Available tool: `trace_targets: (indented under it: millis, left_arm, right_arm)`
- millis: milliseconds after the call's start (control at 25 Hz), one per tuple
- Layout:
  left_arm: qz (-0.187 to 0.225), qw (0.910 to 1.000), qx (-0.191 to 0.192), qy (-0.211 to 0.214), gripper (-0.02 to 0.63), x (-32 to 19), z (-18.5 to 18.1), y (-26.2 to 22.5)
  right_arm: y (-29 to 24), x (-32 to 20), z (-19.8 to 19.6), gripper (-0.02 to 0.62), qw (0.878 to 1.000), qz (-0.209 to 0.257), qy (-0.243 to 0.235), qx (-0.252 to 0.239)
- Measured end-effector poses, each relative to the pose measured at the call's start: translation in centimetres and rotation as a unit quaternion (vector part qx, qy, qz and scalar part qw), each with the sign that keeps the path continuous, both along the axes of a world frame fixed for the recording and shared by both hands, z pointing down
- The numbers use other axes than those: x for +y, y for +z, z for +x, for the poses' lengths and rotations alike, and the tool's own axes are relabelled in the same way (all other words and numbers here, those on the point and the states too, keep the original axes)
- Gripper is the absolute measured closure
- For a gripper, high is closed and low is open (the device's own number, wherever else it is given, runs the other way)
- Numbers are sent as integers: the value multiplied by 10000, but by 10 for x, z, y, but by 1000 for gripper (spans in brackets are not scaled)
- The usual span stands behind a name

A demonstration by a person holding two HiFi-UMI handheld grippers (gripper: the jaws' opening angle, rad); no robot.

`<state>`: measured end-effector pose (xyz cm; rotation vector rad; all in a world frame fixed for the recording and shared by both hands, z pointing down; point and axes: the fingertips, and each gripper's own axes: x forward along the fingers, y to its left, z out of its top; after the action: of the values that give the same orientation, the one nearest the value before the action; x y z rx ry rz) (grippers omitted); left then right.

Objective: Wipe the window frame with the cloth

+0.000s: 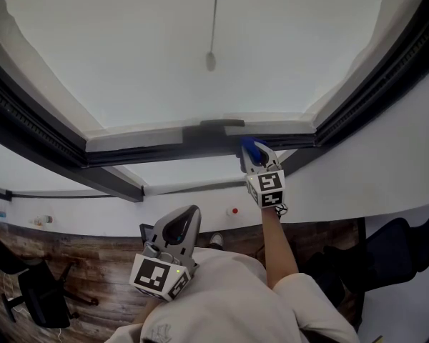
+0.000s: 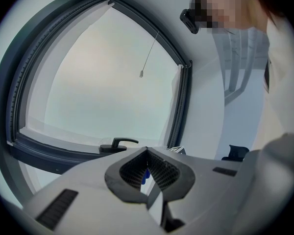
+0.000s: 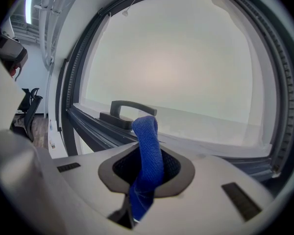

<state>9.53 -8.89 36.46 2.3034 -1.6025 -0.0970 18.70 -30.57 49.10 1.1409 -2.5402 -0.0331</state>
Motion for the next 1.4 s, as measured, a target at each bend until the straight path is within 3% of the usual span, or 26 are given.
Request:
trace_targets:
  millis: [1400]
  left_arm:
    - [23, 10000, -3, -8, 597, -15, 55, 10]
  right_arm:
    - [-1, -22, 63, 535, 9998, 87, 82, -153]
